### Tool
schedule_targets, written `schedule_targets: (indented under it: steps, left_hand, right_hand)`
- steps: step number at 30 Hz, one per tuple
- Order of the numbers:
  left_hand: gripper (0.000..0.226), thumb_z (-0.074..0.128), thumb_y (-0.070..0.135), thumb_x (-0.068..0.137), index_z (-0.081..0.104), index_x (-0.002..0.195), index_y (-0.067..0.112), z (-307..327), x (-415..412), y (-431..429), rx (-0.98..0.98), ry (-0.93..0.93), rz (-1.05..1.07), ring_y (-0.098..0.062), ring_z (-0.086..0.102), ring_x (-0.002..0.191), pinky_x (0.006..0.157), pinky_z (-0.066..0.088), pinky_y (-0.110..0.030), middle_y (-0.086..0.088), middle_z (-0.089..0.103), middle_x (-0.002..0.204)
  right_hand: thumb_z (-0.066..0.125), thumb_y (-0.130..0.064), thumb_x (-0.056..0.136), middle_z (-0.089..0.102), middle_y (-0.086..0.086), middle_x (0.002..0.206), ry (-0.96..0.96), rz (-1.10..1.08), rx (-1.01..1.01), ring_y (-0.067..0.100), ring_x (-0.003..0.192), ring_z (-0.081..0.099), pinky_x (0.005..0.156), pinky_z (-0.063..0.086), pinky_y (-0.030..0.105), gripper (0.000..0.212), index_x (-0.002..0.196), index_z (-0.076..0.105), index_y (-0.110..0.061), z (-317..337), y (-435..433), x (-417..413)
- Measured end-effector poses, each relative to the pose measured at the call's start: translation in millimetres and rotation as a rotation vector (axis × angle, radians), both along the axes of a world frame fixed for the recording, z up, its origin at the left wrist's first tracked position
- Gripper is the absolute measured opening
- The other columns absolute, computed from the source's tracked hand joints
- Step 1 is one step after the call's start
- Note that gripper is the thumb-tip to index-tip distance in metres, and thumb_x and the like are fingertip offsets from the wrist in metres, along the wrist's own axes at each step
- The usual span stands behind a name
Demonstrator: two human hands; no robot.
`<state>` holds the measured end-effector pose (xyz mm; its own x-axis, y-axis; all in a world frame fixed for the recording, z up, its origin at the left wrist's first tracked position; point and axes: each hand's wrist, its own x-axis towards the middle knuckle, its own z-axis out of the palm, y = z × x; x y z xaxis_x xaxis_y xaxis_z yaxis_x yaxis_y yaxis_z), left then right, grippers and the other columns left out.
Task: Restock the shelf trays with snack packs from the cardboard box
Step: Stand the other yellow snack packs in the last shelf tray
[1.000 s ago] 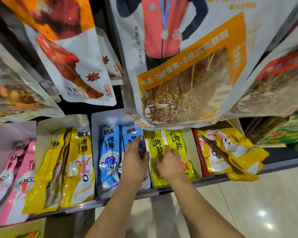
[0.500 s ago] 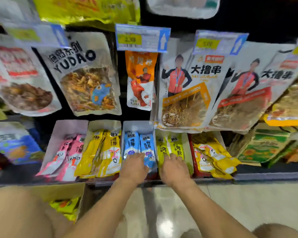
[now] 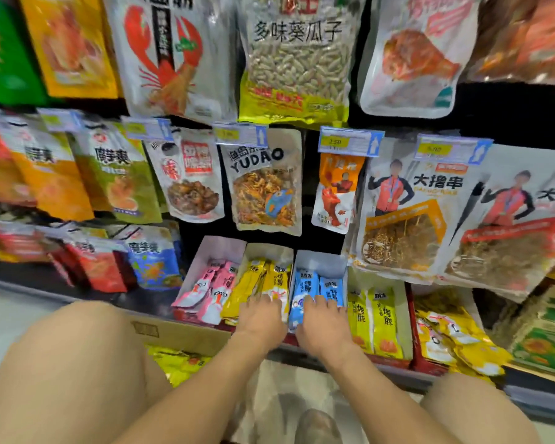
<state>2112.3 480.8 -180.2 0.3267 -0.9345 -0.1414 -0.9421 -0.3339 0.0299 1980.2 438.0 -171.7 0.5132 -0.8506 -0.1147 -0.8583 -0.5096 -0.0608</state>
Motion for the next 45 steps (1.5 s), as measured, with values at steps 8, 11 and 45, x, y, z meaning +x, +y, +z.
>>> schedule_targets:
  steps: [8, 11, 45]
  left_hand:
    - [0.05, 0.052, 0.043, 0.087, 0.052, 0.132, 0.02, -11, 70, 47, 0.013, -0.032, 0.207, -0.03, 0.047, 0.126, 0.101, 0.037, -0.041, -0.006, 0.054, 0.135]
    - [0.052, 0.048, 0.044, 0.088, 0.049, 0.135, 0.021, -24, 103, 73, 0.049, -0.001, 0.299, -0.029, 0.047, 0.126, 0.1, 0.039, -0.04, -0.004, 0.054, 0.136]
    - [0.045, 0.043, 0.038, 0.086, 0.055, 0.125, 0.021, -212, 308, 215, 0.118, 0.271, 0.603, -0.028, 0.054, 0.113, 0.098, 0.042, -0.038, -0.001, 0.062, 0.12]
  right_hand:
    - [0.053, -0.038, 0.094, 0.04, 0.015, 0.15, -0.058, 0.204, 0.037, 0.037, 0.139, 0.035, 0.112, 0.034, 0.051, 0.064, 0.148, 0.034, -0.011, -12, 16, 85]
    - [0.053, -0.035, 0.093, 0.038, 0.017, 0.151, -0.036, 0.271, 0.057, 0.039, 0.139, 0.034, 0.111, 0.034, 0.053, 0.061, 0.146, 0.035, -0.01, -24, 27, 114]
    - [0.056, -0.016, 0.093, 0.033, 0.01, 0.144, 0.413, 0.711, 0.331, 0.03, 0.132, 0.035, 0.101, 0.042, 0.044, 0.072, 0.155, 0.02, -0.012, -276, 138, 332]
